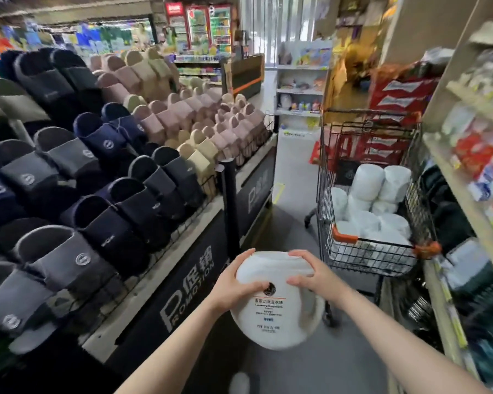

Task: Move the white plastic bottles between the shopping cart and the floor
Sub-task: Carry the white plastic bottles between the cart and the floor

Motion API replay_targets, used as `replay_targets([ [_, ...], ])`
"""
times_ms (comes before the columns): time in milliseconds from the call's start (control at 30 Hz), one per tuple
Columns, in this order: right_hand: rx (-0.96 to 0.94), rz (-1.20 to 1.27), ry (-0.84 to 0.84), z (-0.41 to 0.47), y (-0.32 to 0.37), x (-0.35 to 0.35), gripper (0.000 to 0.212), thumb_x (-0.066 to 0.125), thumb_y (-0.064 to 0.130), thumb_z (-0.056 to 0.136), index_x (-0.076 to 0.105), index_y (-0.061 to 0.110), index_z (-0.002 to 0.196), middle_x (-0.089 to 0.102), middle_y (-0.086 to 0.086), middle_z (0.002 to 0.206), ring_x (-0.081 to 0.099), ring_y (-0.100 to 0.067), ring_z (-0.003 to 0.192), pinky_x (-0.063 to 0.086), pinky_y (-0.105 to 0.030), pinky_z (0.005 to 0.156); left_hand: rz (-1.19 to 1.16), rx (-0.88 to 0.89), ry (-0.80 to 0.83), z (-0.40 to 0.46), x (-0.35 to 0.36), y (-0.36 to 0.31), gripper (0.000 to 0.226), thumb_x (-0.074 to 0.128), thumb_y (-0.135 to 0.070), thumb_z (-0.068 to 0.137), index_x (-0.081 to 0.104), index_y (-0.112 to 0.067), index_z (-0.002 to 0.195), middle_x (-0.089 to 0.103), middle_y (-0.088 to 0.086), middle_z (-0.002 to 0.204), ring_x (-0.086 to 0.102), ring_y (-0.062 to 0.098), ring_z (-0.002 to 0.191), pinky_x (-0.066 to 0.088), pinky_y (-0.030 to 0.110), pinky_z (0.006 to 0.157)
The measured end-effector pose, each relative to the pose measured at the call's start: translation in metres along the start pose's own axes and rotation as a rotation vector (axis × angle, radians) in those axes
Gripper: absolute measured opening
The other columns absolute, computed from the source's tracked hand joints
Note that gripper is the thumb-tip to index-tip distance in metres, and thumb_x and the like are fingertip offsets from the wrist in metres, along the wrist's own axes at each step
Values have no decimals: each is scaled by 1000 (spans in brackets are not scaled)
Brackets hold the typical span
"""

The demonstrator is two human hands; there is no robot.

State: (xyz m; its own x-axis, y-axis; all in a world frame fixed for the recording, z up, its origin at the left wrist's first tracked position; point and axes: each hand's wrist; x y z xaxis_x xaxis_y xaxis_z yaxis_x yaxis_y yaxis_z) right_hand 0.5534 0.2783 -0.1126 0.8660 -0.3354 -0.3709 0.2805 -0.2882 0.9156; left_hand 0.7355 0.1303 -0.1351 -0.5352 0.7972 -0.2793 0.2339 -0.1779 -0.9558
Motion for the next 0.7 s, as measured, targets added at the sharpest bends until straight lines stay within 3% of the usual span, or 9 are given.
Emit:
replay_targets([
  [100,43,28,-74,55,-3,-32,78,73,57,44,50,38,116,56,7,118,61,-17,102,50,-32,91,47,49,75,84,-8,-5,82,80,-57,55,43,-51,128,57,-14,124,57,6,111,49,37,98],
  [200,84,89,-141,101,0,-66,77,76,52,44,49,39,115,58,7,116,65,-13,95,52,-30,88,111,89,175,166,-15,-25,79,78,-58,54,41,-56,124,54,-14,126,55,7,113,47,35,99],
  [333,118,103,-234,152,-4,-115,69,85,32,58,49,40,117,57,0,120,60,-8,99,51,-28,89,169,171,316,264,-15,-51,84,77,-56,53,40,-54,128,53,-10,127,52,7,115,45,33,101],
  [400,162,104,-255,173,-10,-138,72,85,36,56,48,48,116,56,4,121,59,-13,106,51,-34,94,201,197,377,308,-9,-54,85,79,-58,54,38,-56,129,52,-9,127,51,9,117,44,37,102],
  [467,197,97,-278,194,-14,-161,75,83,44,49,47,50,115,56,7,119,58,-11,107,51,-29,91,230,217,435,350,1,-54,86,80,-59,55,37,-58,129,52,-9,127,50,10,118,43,39,103],
  [567,207,124,-340,230,-26,-194,71,85,30,53,49,41,113,57,5,116,58,-4,99,48,-14,78,228,233,488,412,20,-56,85,82,-55,53,39,-60,127,53,-9,127,51,8,118,44,39,103],
  [700,203,163,-444,278,-54,-241,81,84,39,44,50,31,117,57,5,114,58,-9,103,51,-23,84,223,252,526,492,50,-62,83,83,-51,53,42,-58,125,53,-9,128,52,6,118,44,35,103],
])
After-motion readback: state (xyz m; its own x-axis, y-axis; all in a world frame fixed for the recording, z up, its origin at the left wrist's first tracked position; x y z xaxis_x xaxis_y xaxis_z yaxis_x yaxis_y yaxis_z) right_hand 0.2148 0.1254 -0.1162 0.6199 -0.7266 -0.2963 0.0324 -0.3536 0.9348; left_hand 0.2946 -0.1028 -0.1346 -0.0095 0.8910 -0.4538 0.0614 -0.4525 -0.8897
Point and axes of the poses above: each hand's wrist, its own z-axis towards the middle knuckle, its own x-axis out of the palm, y = z × x
